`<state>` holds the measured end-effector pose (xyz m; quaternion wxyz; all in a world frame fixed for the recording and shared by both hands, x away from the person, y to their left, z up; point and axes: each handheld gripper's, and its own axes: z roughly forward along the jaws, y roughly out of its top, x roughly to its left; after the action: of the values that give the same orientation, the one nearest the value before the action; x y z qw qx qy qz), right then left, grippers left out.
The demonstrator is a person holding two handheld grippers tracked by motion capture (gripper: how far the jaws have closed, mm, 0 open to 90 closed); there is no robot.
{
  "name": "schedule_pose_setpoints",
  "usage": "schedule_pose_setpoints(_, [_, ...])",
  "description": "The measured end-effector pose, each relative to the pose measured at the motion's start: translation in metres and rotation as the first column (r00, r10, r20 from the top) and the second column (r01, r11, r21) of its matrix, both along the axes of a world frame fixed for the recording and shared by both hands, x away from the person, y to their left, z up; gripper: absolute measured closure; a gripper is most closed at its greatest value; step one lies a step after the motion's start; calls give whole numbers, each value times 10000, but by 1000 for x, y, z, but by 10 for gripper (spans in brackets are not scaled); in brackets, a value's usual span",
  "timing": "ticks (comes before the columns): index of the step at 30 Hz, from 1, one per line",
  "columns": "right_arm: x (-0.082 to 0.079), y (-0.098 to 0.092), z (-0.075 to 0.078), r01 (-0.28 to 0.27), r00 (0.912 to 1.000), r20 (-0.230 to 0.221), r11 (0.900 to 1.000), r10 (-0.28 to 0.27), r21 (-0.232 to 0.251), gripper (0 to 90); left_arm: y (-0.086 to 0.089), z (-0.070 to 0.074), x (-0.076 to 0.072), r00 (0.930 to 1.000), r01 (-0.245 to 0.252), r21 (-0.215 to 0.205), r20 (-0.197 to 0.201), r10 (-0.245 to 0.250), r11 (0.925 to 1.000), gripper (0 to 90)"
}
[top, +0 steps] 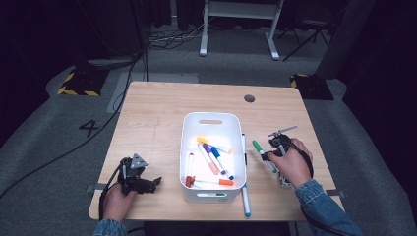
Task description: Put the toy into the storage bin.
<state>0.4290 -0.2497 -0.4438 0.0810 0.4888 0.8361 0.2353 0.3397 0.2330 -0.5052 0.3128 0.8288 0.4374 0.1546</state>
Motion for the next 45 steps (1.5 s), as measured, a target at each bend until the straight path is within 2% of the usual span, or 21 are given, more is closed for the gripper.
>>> schedule_pose_setpoints(10, [-10, -3, 28, -459, 9984, 370, 9948, 426, 909, 772, 0, 0, 0, 10000, -1, 7, -5, 1, 10000, 0])
schedule_pose_setpoints(18, [-21, 0, 51, -910, 9939, 729, 9881, 823, 1242, 772, 0, 0, 0, 10000, -2, 9, -2, 2, 10000, 0])
schedule_pose_setpoints(24, [-30, 4, 67, -1355, 9883, 916, 9782, 1222, 1575, 772, 0, 0, 0, 10000, -2, 6, -3, 2, 10000, 0])
schedule_pose_setpoints(27, [-36, 9, 75, -1489, 9850, 1099, 9767, 1328, 1546, 772, 0, 0, 0, 10000, 0, 8, -4, 0, 10000, 0])
schedule_pose_setpoints(38, [-53, 29, 101, -2401, 9673, 1322, 9498, 2166, 2005, 772, 0, 0, -2, 10000, 100, -18, 5, -100, 9999, 0])
schedule_pose_setpoints(45, [-59, 46, 111, -3089, 9484, 1444, 9258, 2824, 2181, 772, 0, 0, -3, 9999, 141, -49, -12, -141, 9999, 0])
